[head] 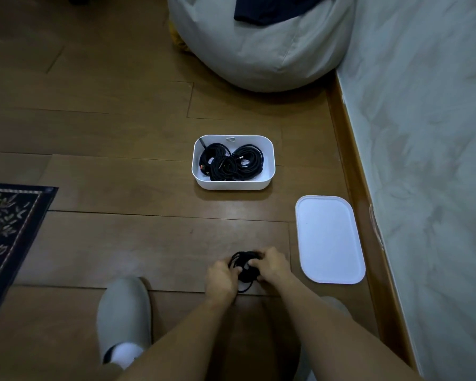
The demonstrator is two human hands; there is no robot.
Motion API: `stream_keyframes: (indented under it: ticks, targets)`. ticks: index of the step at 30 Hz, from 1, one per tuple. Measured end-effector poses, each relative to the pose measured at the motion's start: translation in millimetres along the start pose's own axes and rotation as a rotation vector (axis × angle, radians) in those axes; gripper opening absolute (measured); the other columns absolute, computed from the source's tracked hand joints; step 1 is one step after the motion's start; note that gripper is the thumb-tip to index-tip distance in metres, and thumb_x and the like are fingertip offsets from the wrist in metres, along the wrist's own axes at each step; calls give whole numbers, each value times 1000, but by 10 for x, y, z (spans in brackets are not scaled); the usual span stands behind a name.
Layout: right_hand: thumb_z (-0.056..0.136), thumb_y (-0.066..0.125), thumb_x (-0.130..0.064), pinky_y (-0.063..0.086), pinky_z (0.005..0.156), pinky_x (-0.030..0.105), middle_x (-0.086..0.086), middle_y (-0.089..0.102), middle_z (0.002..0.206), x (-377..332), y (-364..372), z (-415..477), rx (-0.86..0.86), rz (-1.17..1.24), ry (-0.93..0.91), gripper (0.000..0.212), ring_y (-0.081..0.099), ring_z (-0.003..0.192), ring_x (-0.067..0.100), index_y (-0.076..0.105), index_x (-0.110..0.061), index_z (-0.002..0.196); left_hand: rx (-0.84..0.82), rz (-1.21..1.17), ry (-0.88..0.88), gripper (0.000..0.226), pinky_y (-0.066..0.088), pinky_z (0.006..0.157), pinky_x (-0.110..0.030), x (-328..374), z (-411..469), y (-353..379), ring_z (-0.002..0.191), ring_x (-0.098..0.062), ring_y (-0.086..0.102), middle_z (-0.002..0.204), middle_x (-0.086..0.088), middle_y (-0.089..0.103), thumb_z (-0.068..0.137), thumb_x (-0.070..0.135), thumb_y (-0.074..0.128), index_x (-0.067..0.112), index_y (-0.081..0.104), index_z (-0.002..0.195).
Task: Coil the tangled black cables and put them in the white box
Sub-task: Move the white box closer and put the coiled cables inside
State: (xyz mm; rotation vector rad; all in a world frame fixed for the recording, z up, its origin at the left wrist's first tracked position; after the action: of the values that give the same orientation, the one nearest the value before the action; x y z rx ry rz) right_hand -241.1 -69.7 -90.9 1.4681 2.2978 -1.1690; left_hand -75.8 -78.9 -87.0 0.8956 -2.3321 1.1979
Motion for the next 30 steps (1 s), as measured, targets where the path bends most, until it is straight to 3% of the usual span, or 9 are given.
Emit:
stream_keyframes:
  ticks: [4, 7, 12, 16, 20, 25, 30]
  targets:
    - [95, 71, -14, 64, 69, 36, 9, 70, 117, 21, 57, 71, 0, 156, 47, 41, 70, 88, 23, 65, -13, 135, -7, -104, 8, 33, 47, 75, -23, 23, 89, 5, 104, -22, 71, 111, -8, 77, 96, 17, 69, 15, 71, 129]
    - [97, 68, -10, 61, 60, 27, 12, 66, 128, 25, 93, 89, 5, 245, 72, 43, 65, 94, 22, 60, -8, 139, -22, -154, 3, 36, 50, 80, -26, -2, 177, 32, 104, -22, 70, 112, -9, 76, 95, 13, 69, 13, 70, 131]
    - [99, 65, -9, 60, 89, 41, 14, 63, 134, 36, 163, 72, 26, 318, 107, 44, 63, 116, 29, 56, -7, 141, 3, -210, -62, 39, 53, 91, -31, -88, 145, 87, 109, -22, 69, 117, -7, 75, 97, 13, 68, 15, 66, 136]
    - [99, 65, -7, 58, 60, 28, 12, 63, 118, 29, 201, 29, -13, 436, 164, 44, 64, 89, 22, 56, -7, 142, 13, -256, -80, 38, 52, 89, -28, -79, 146, 52, 101, -16, 66, 118, -6, 75, 98, 10, 65, 14, 67, 135]
    - [97, 66, -5, 58, 56, 26, 12, 64, 119, -205, -47, 100, 26, 489, 99, 38, 64, 93, 26, 59, -5, 135, 39, -297, -33, 33, 51, 84, -27, 195, 204, -148, 97, -14, 65, 112, -8, 76, 96, 9, 66, 12, 71, 129]
    - [97, 63, -1, 53, 46, 20, 8, 61, 106, -754, -580, 199, 103, 571, -23, 29, 62, 92, 28, 62, -5, 126, 80, -343, 83, 34, 60, 88, -46, 638, 745, -389, 96, -22, 74, 97, 2, 79, 81, 24, 70, 26, 78, 114]
    - [103, 56, -6, 56, 49, 20, 10, 62, 102, -1310, -1109, 489, 165, 548, -136, 32, 63, 87, 25, 61, -3, 134, 133, -304, 214, 35, 55, 96, -39, 1488, 869, -974, 109, -22, 70, 112, -4, 78, 91, 16, 71, 21, 74, 125]
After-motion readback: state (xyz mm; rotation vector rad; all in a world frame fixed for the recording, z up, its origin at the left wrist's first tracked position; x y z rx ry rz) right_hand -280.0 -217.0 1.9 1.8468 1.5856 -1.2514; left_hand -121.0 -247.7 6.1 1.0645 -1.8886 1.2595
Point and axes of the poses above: each hand's wrist, its own z-axis towards the middle knuckle, its own y-axis out of the palm, x = y × z, the point moved 9 cm from there along z, towards the middle knuckle
